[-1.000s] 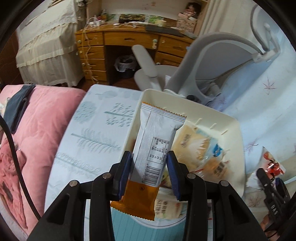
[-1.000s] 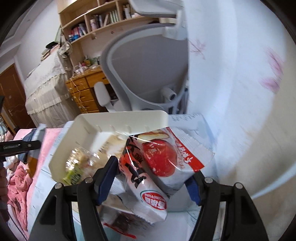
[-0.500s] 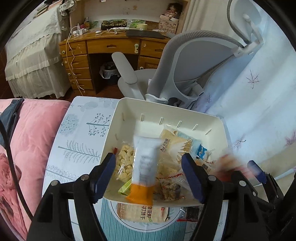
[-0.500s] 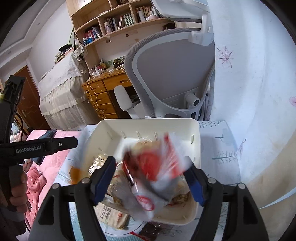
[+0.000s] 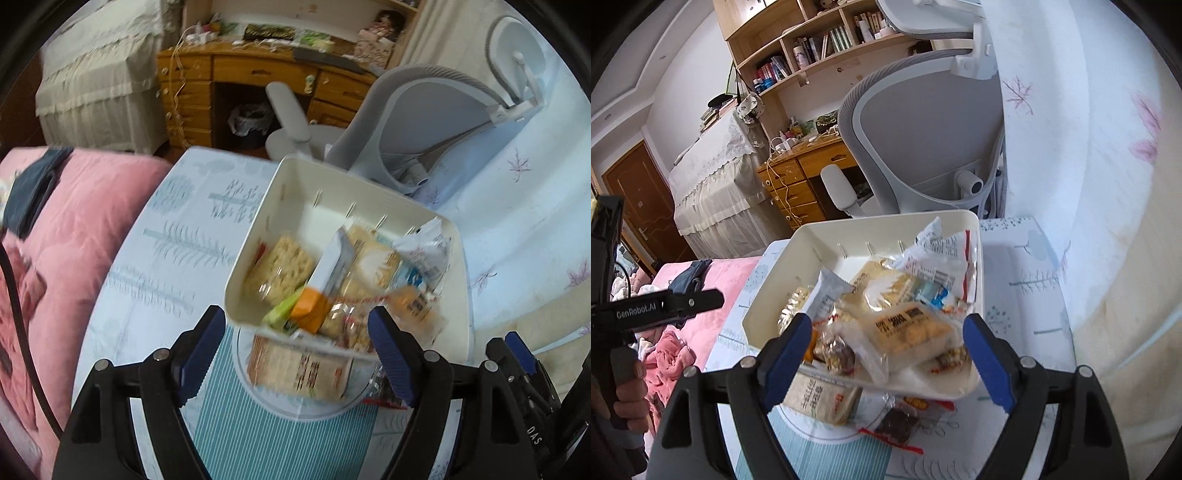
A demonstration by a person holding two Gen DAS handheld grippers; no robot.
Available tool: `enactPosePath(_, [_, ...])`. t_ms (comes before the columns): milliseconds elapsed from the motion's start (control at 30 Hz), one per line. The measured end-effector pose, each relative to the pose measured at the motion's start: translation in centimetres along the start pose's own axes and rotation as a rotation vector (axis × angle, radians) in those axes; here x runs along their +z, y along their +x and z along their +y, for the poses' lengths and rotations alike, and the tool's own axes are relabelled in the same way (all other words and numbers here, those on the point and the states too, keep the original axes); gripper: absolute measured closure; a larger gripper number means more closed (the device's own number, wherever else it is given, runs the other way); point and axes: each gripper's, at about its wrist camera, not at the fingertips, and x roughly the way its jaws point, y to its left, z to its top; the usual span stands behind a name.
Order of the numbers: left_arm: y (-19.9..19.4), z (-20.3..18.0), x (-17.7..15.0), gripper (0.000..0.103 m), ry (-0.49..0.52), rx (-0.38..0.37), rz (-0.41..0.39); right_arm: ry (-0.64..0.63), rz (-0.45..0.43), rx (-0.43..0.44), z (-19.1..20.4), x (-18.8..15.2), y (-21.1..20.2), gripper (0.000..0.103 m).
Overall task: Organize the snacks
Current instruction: 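Withdraw both tools toward the soda-cracker packet and red-topped jerky packet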
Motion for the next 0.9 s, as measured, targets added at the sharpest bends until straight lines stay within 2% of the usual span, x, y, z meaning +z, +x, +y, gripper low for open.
enactPosePath(167, [0.7,1.2,-2.4,0.016,-0.038,0.015,0.04,0.011,0.011,-0.014,-0.3,-2.2,-0.5,0.018])
enactPosePath(500, [5.5,1.5,-7.3,0.015,-0.121,0.029,0.237,0.017,0.11,-0.039,-0.6,-7.3,0.8,0.019])
enactPosePath(667, [7.1,1.1,-8.4,0.015,-0.188,0.062,0.262,0.001,0.149,-0.041,-0.6,-8.9,1.9,0.019])
enactPosePath(900, [9.6,1.4,-9.5,0.015,-0.353,0.075,0.275,-0.035,0.217,-0.053,-0.5,-10.5,4.5,0.019])
